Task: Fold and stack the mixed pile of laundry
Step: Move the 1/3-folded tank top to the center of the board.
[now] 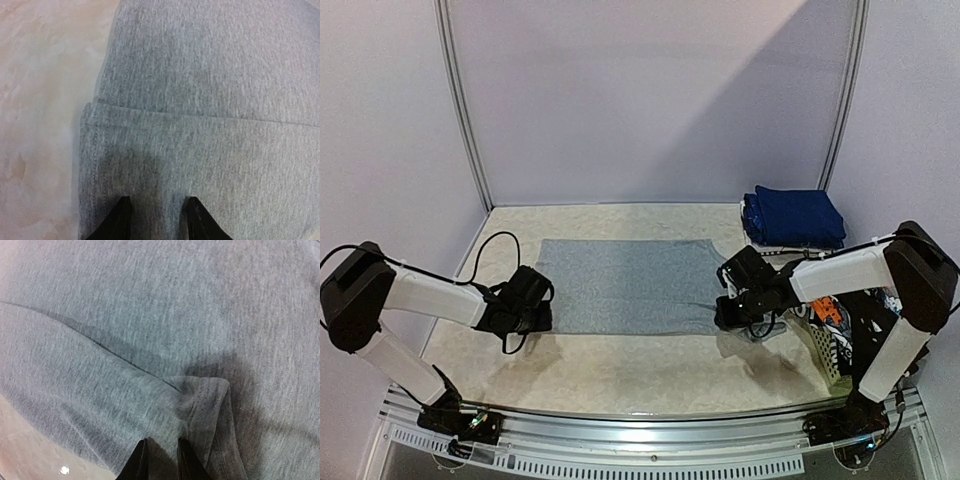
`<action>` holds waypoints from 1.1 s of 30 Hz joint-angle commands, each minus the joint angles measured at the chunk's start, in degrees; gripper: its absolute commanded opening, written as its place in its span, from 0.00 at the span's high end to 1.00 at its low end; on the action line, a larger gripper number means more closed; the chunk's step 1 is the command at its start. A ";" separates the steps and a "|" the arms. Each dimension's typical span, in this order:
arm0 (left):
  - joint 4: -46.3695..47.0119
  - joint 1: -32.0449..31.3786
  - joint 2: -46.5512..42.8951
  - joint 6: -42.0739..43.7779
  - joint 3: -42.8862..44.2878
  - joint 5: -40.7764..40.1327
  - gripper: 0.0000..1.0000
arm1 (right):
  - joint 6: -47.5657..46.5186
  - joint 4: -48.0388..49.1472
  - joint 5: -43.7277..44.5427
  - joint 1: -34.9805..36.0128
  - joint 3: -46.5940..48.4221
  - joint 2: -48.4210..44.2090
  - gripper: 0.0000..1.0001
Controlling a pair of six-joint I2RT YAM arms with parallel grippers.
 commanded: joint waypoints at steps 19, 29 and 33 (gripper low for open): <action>-20.05 6.28 -15.50 8.16 10.50 -6.17 0.41 | -4.33 -21.77 4.30 -4.19 26.47 2.31 0.49; -11.12 21.36 6.49 17.65 25.89 13.55 0.40 | -11.61 -22.93 -3.61 -14.03 46.76 22.11 0.49; -11.14 23.76 15.44 20.23 32.36 19.17 0.41 | -13.01 -23.37 -8.31 -17.24 51.98 28.33 0.50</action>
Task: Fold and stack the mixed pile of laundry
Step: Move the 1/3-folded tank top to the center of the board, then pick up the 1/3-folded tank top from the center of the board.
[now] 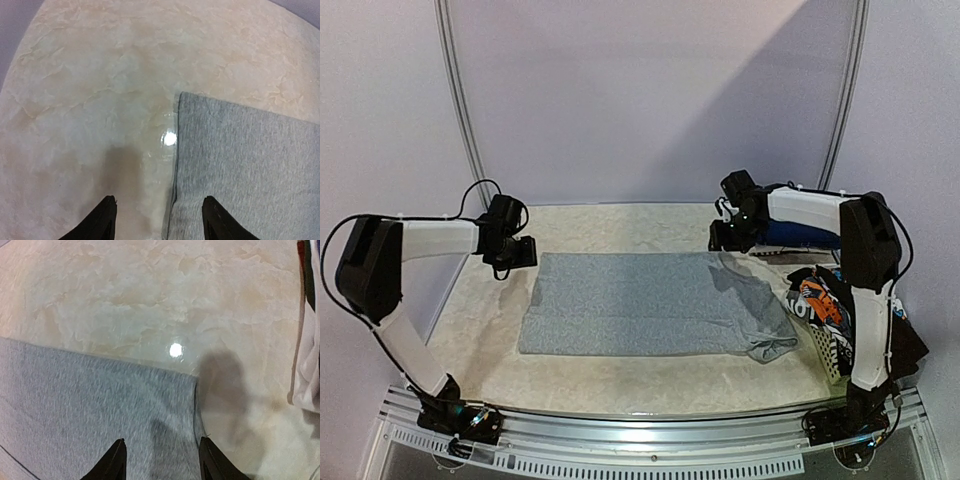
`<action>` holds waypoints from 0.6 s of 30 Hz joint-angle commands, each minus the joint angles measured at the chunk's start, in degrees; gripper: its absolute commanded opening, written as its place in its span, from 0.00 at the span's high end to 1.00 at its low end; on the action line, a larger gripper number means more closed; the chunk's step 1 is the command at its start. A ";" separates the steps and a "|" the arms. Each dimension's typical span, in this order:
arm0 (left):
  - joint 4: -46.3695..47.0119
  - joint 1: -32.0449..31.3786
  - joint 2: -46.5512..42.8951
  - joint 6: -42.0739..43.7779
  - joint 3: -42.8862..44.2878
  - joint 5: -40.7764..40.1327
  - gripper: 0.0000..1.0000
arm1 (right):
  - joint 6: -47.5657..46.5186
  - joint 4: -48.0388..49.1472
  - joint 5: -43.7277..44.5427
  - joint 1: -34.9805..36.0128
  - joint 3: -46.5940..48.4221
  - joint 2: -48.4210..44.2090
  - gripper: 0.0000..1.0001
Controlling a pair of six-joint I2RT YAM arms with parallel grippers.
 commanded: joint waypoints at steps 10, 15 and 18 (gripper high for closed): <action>-1.15 5.15 18.49 7.26 15.10 10.99 0.43 | -5.32 -2.65 -11.62 -4.54 12.82 14.88 0.55; -3.34 5.79 21.32 7.35 18.48 11.38 0.46 | -5.52 -2.57 -12.54 -5.32 14.18 17.35 0.62; -4.83 5.80 22.82 7.46 20.41 11.71 0.47 | -5.66 -2.56 -12.92 -5.54 14.23 17.84 0.68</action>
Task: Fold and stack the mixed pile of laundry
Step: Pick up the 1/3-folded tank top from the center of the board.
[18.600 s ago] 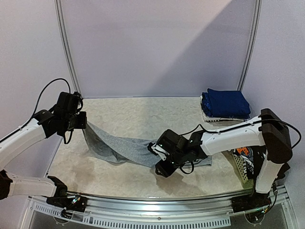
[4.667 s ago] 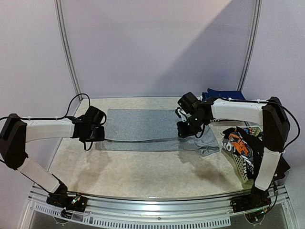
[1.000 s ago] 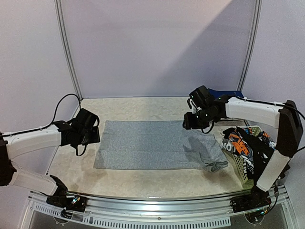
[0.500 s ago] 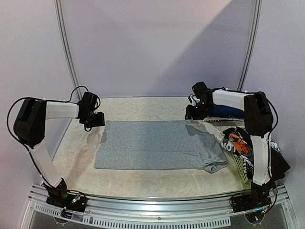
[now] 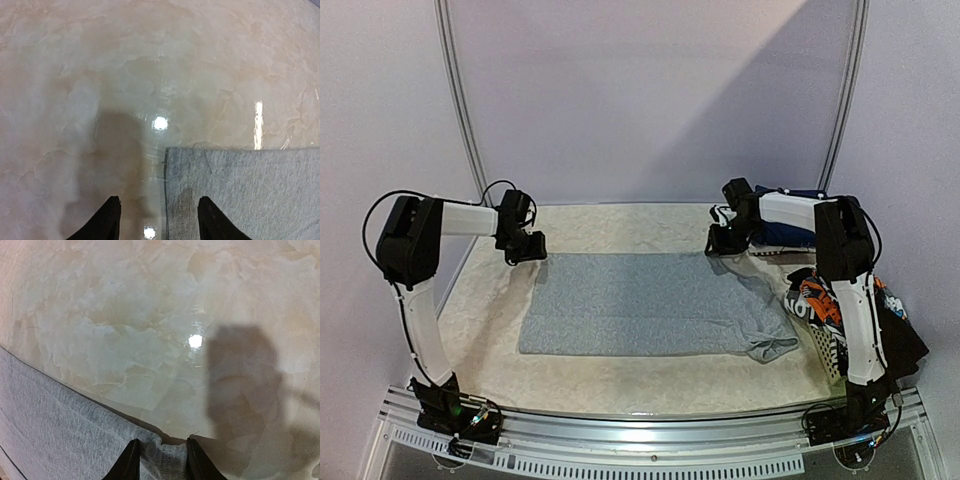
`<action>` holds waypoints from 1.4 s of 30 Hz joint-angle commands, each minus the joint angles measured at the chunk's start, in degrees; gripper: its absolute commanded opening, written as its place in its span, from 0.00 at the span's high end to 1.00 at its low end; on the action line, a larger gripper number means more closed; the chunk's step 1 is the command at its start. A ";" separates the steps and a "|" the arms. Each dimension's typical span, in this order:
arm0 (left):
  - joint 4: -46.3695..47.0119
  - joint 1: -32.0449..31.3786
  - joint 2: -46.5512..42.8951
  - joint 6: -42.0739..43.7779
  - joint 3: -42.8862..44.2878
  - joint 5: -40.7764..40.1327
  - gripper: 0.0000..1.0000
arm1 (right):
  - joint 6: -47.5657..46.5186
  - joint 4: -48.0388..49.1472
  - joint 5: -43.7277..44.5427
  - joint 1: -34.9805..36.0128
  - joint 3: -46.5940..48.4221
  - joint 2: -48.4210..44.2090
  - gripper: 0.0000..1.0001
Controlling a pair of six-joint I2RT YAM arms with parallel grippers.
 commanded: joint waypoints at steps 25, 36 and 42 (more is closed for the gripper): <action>-12.38 0.08 11.49 0.77 15.65 1.20 0.74 | -2.00 -0.18 -3.72 -0.74 -1.12 1.09 0.96; -11.72 -0.98 11.58 0.52 15.51 2.12 1.00 | -2.30 -0.14 -3.70 -0.73 -1.18 0.04 0.99; -10.72 -1.85 8.84 0.86 14.97 3.72 1.00 | -2.46 -0.47 -3.51 -0.73 -1.20 -1.31 1.00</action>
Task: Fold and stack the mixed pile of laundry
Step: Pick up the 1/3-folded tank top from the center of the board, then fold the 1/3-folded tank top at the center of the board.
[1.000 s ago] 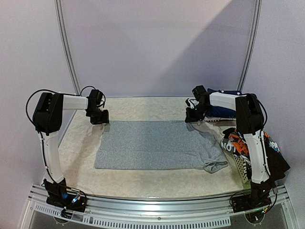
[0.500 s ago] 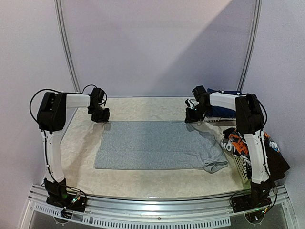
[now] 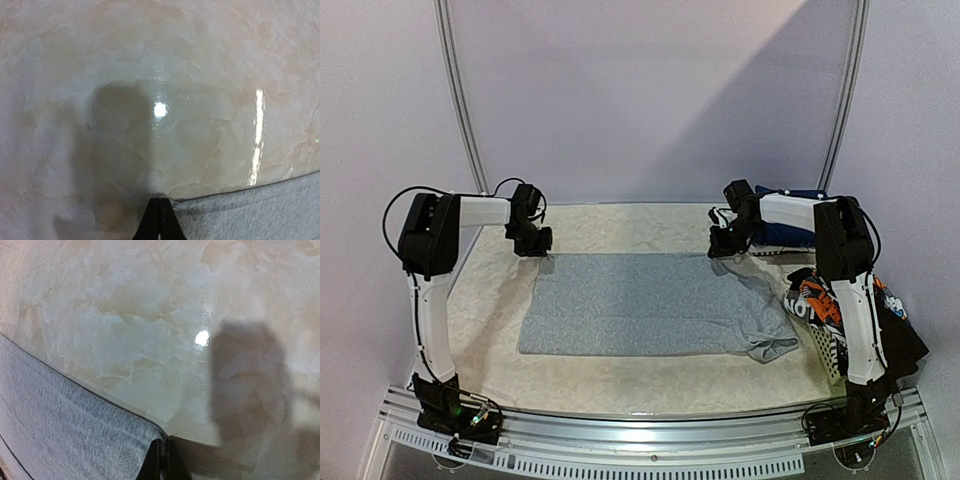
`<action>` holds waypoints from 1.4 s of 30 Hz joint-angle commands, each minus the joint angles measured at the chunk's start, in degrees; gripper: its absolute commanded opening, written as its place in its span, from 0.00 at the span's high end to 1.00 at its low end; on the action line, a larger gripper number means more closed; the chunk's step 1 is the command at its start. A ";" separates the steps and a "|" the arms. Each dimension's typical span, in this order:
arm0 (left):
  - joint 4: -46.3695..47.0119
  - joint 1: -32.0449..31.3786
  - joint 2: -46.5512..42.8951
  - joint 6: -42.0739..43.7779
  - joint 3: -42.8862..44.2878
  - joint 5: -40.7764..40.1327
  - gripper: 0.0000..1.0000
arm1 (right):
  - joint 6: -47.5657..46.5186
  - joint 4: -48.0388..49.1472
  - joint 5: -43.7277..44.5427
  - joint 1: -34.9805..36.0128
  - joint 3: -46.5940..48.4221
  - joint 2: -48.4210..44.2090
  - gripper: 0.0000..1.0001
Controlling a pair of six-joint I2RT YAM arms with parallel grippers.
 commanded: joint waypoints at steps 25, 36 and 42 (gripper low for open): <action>7.28 -3.09 -22.10 -0.65 -19.50 0.84 1.00 | -1.22 3.65 0.31 0.82 -15.61 -16.80 0.99; 9.69 -3.14 -28.81 -1.68 -26.73 -1.92 1.00 | -1.39 6.94 3.74 2.43 -21.13 -21.52 0.97; 11.51 -3.33 -32.17 -2.46 -30.83 -2.18 1.00 | -2.90 12.25 7.48 3.95 -26.58 -26.20 0.96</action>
